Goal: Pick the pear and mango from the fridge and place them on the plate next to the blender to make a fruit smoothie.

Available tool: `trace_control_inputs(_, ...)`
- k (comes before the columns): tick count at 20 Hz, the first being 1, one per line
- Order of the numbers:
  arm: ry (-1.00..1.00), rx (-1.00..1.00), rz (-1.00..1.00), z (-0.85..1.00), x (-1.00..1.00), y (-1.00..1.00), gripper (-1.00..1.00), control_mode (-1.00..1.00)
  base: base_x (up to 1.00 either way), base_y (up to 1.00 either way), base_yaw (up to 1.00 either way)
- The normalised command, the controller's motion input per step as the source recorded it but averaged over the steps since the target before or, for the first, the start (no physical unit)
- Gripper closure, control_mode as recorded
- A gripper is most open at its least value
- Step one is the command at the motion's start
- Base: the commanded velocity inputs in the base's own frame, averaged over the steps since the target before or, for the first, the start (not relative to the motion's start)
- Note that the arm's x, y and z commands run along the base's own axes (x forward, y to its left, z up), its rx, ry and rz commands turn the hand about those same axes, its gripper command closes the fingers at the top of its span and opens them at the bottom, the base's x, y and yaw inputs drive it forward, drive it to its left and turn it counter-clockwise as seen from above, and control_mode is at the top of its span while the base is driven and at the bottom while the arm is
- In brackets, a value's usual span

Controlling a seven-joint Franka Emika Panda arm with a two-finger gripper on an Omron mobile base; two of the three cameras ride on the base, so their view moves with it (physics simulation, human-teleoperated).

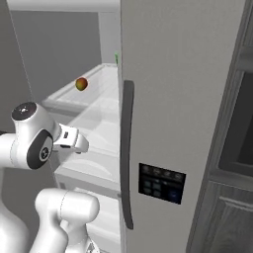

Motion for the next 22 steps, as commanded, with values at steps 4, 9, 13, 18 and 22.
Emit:
trace_control_inputs(4,0.00,0.00,0.00,0.00,0.00,0.00,-1.00,1.00,0.35,0.39,0.09)
trace_control_inputs(9,0.00,0.00,0.00,0.00,0.00,0.00,-1.00,1.00,0.27,0.37,0.06)
trace_control_inputs(13,-0.05,0.00,0.00,0.17,0.16,0.09,-1.00,-1.00,0.18,0.13,0.01)
trace_control_inputs(18,-0.20,0.00,0.00,0.53,0.08,0.09,-1.00,-1.00,0.00,0.00,0.00)
trace_control_inputs(22,-0.32,0.00,0.00,0.82,0.00,0.00,-1.00,-1.00,0.00,0.00,0.00)
